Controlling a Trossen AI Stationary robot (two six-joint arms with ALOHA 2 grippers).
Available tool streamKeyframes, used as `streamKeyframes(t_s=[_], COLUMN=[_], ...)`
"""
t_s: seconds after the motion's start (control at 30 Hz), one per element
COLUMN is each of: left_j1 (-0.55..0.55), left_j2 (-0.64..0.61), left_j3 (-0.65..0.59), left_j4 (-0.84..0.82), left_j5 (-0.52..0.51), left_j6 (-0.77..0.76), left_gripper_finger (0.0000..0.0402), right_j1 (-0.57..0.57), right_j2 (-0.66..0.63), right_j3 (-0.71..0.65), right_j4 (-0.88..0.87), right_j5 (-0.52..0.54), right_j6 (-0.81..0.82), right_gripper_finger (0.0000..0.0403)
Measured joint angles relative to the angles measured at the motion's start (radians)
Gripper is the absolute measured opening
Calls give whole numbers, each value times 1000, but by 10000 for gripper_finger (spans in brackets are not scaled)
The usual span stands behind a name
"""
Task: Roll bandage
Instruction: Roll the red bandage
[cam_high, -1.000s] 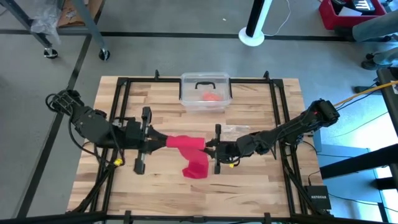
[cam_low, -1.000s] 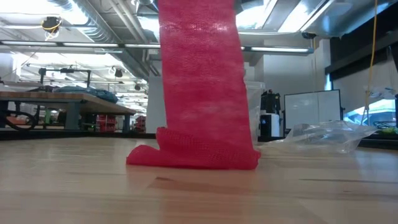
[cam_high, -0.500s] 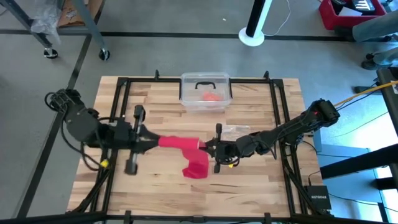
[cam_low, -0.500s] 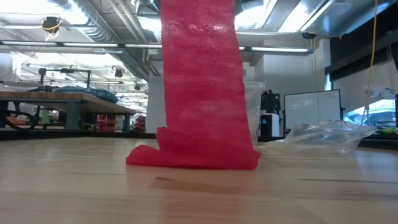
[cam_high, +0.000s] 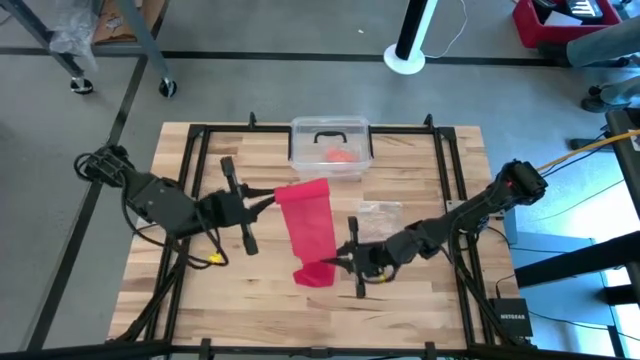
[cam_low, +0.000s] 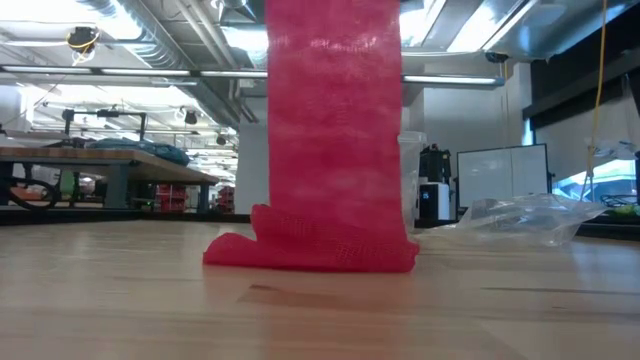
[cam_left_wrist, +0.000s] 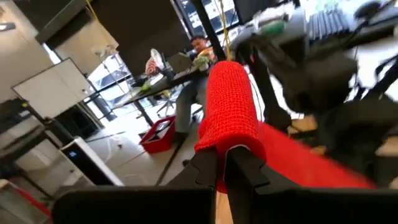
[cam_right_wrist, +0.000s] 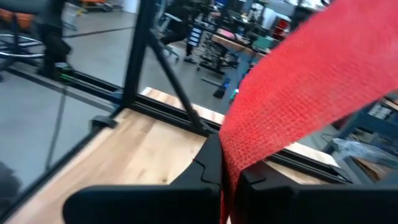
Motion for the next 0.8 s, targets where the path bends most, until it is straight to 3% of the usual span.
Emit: streamKeyframes(t_s=[0.37,0.53,0.8], left_j1=[45,57,34], left_j2=[0,0,1], left_j3=[-146,-231,-406], left_j4=[-28,-19,132], left_j5=[0,0,47], left_j6=[26,-9,42], left_gripper_finger=[4,4,4], right_j1=[120,170,188], right_j2=[0,0,0], right_j3=[30,114,297], right_j4=[10,-13,-170], right_j5=[69,95,139], right_j6=[-45,-154,-270], right_gripper_finger=[4,4,4])
